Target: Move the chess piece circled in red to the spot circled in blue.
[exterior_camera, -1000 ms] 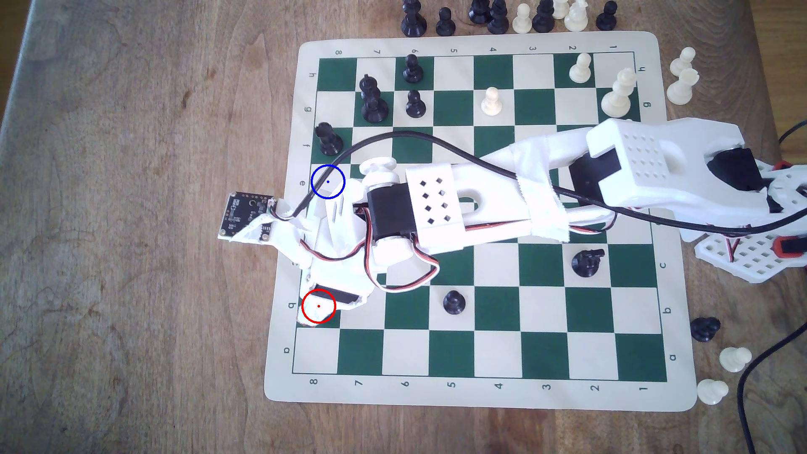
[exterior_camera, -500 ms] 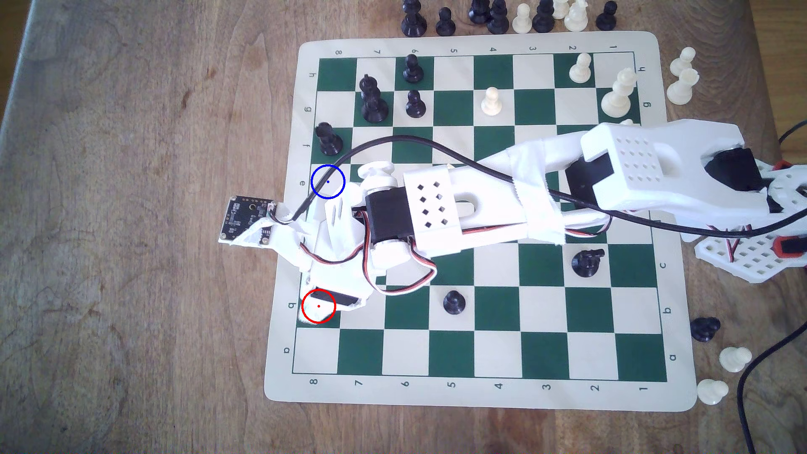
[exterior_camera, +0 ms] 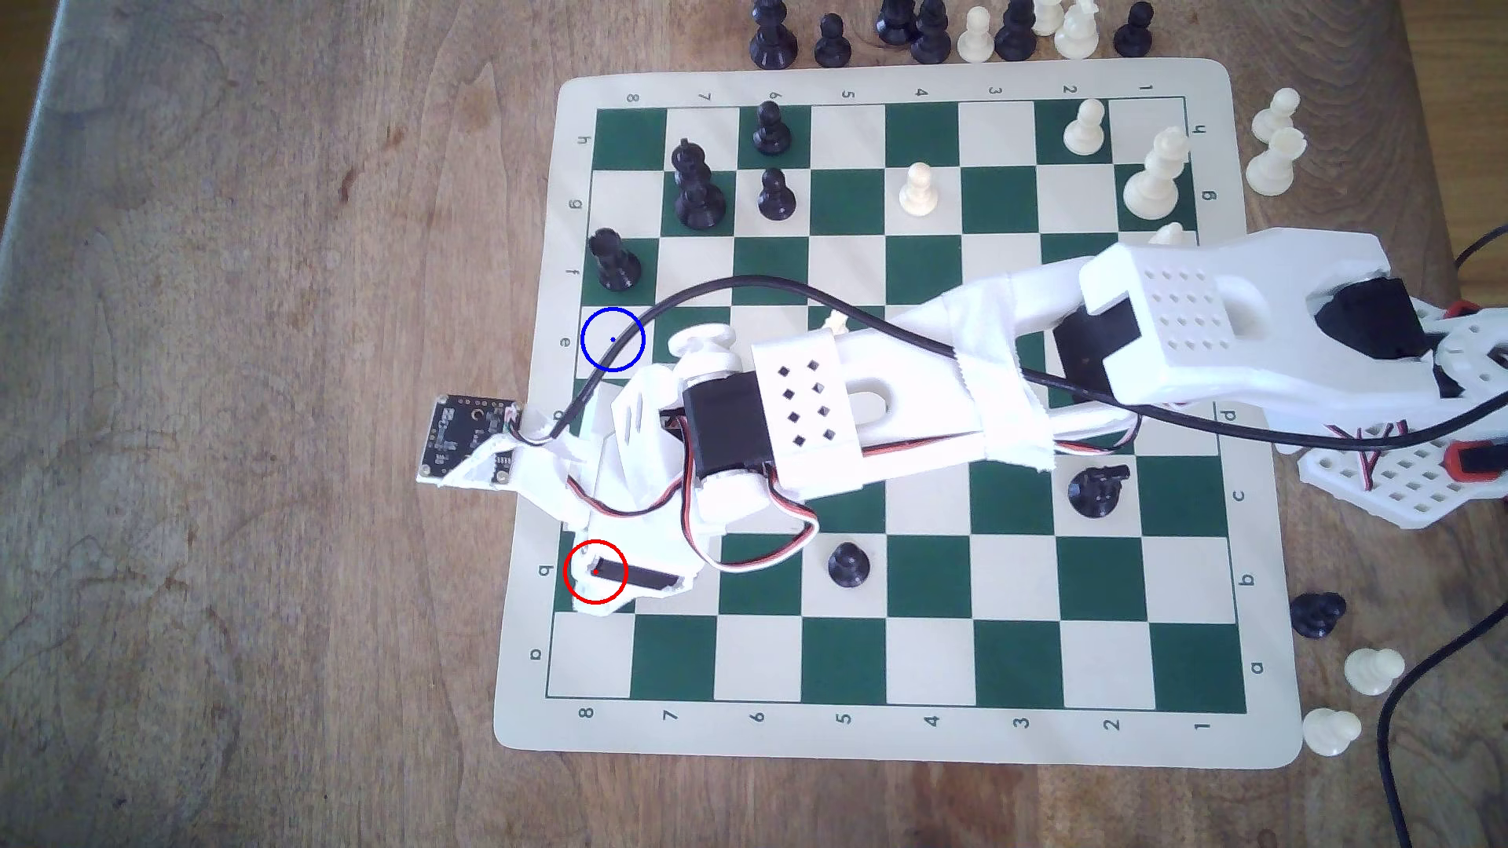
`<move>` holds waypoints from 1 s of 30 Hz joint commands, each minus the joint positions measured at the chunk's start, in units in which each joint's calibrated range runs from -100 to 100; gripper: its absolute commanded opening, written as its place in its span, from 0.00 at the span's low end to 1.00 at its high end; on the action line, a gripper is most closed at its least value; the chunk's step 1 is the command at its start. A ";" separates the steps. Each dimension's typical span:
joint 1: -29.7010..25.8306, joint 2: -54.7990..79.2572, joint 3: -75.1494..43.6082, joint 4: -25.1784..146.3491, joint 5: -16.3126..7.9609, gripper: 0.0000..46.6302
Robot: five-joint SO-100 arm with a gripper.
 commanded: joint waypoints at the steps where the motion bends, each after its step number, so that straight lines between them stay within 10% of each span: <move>1: -0.43 -2.94 -6.21 -0.56 -0.24 0.28; 30: -0.83 -2.17 -12.64 2.06 -0.24 0.04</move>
